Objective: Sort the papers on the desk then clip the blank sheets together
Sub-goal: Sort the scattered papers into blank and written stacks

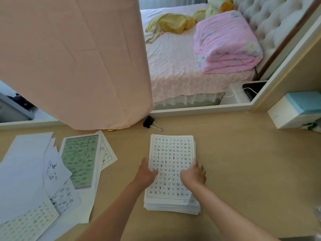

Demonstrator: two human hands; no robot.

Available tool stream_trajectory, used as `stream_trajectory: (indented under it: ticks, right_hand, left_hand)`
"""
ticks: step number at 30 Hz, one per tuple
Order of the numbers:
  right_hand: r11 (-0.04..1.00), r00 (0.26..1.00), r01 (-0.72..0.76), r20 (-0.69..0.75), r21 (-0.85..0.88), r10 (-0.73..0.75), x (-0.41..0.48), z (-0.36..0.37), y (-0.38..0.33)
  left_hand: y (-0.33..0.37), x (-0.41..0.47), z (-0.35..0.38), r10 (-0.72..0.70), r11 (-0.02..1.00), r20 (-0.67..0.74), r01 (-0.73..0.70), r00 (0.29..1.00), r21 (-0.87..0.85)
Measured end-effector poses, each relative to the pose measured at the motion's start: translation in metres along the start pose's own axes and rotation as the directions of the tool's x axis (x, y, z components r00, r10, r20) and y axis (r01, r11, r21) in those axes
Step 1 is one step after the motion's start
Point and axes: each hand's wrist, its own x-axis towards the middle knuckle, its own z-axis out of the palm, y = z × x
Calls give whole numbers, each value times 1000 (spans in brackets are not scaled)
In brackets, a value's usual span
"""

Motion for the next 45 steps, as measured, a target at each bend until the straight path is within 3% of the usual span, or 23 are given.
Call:
stream_trajectory:
  ticks: [3, 6, 8, 10, 18, 22, 27, 30, 32, 34, 37, 39, 41, 45]
  right_hand:
    - [975, 973, 206, -92, -86, -214, -2, 4, -26]
    - [948, 946, 283, 122, 143, -301, -13, 17, -63]
    - [943, 902, 259, 298, 207, -313, -22, 34, -88]
    - [944, 863, 284, 385, 168, -328, -32, 59, -114]
    - [954, 863, 283, 407, 103, -300, -107, 188, -217]
    - [949, 855, 311, 420, 51, -303, -136, 259, -262]
    - [928, 852, 368, 378, 59, -362, -166, 321, -315]
    - [902, 839, 431, 352, 38, -416, -177, 357, -341]
    - [908, 838, 416, 371, 41, -401, -185, 380, -356]
    - [937, 863, 340, 372, 73, -342, -192, 401, -367]
    - [979, 949, 129, 268, 158, -168, -198, 426, -382]
    - [987, 963, 48, 254, 153, -87, -200, 437, -386]
    - [988, 961, 35, 266, 151, -75, -200, 441, -386]
    - [982, 954, 164, 240, 90, -182, -190, 429, -381]
  left_hand:
    - [0, 1, -22, -3, 999, -101, 8, 995, 46]
    - [-9, 3, -56, 59, 996, -180, -48, 982, 69]
    - [-19, 4, -84, 93, 994, -239, -75, 967, 83]
    - [-34, 3, -114, 124, 991, -273, -105, 954, 85]
    - [-159, -12, -265, 126, 990, -308, -103, 943, 92]
    - [-239, -26, -350, 69, 978, -403, 18, 913, 208]
    - [-320, -45, -432, 45, 877, -532, 221, 846, 426]
    - [-360, -51, -457, -192, 865, -578, 415, 793, 282]
    - [-380, -53, -460, -309, 874, -558, 462, 770, 153]
    - [-391, -54, -455, -291, 888, -553, 436, 780, 148]
    - [-393, -57, -444, -136, 913, -548, 320, 825, 255]
    - [-390, -60, -438, -91, 929, -526, 262, 845, 260]
    - [-388, -62, -436, -66, 942, -499, 219, 864, 254]
    - [-392, -64, -447, -18, 962, -499, 151, 866, 228]
